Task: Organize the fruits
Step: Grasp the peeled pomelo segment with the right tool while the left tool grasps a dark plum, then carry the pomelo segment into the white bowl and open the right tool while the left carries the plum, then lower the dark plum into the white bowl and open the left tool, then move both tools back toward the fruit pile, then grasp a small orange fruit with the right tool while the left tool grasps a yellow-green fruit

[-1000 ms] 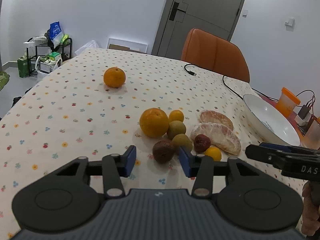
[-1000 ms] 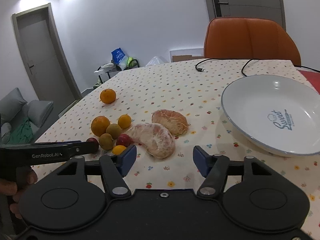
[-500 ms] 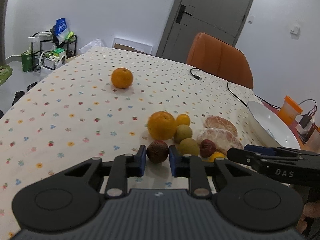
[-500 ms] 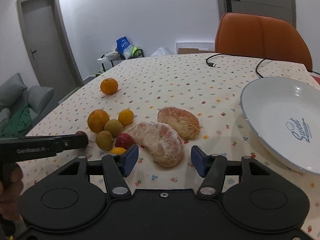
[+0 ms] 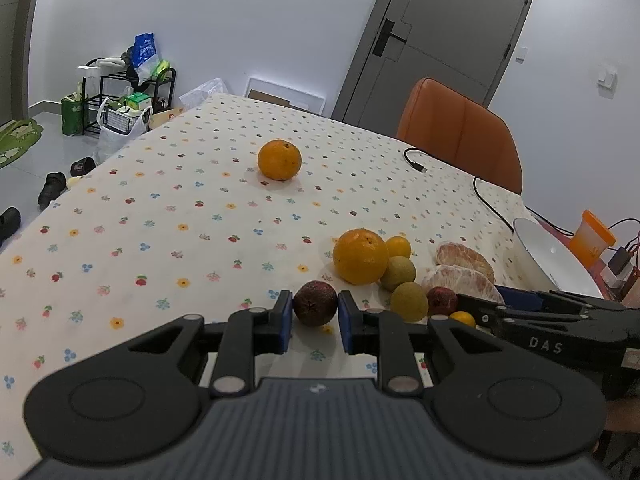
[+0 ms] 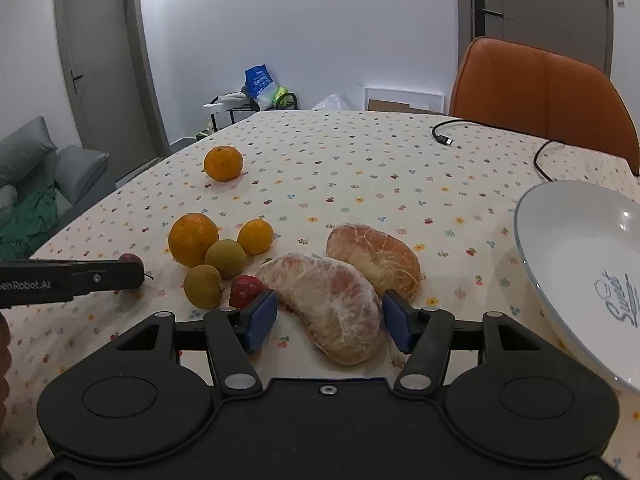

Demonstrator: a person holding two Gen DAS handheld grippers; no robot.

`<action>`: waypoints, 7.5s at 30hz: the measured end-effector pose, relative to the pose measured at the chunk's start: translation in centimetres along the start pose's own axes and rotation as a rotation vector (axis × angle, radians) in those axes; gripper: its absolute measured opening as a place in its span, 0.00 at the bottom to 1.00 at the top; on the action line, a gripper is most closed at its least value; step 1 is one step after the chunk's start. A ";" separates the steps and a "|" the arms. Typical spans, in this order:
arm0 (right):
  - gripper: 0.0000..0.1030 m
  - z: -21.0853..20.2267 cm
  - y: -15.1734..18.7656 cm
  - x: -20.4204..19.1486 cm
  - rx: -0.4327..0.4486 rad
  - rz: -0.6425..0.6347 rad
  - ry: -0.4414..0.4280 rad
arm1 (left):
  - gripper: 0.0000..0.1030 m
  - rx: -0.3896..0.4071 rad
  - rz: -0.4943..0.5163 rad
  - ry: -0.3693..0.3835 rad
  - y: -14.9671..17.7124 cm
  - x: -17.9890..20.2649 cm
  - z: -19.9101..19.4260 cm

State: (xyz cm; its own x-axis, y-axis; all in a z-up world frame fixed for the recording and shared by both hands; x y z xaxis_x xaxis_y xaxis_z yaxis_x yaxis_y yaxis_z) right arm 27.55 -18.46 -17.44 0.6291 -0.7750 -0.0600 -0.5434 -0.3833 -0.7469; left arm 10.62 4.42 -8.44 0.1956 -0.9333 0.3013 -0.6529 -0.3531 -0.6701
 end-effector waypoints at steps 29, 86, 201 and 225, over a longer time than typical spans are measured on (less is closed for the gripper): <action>0.36 -5.7 2.1 2.9 0.125 0.102 -0.001 | 0.22 0.019 0.106 0.051 -0.5 4.9 -0.6; 0.51 -12.6 6.8 14.9 0.249 0.349 0.197 | 0.22 0.005 0.356 0.189 -1.3 19.9 3.3; 1.00 -10.8 3.2 1.7 0.135 0.213 0.076 | 0.93 0.092 0.109 -0.045 -1.1 3.0 -5.5; 0.60 -5.8 2.5 -0.8 0.033 0.132 -0.057 | 0.65 0.013 0.122 0.038 -0.5 3.7 -1.1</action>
State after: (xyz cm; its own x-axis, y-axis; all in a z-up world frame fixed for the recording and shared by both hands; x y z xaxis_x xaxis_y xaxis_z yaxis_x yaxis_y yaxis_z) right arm 22.47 -21.71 -15.39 0.5847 -0.7872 -0.1959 -0.6051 -0.2625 -0.7516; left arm 10.87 1.24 -6.20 0.0872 -0.9663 0.2422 -0.6604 -0.2381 -0.7121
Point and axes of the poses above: each gripper's, at about its wrist camera, not at the fingertips, and z roughly the way its jaws point, x to its right, y to its underside, the point moved 4 cm from there along z, roughly the way its jaws point, and after that the axes turned 8 degrees about -x, right-handed, at the moved point
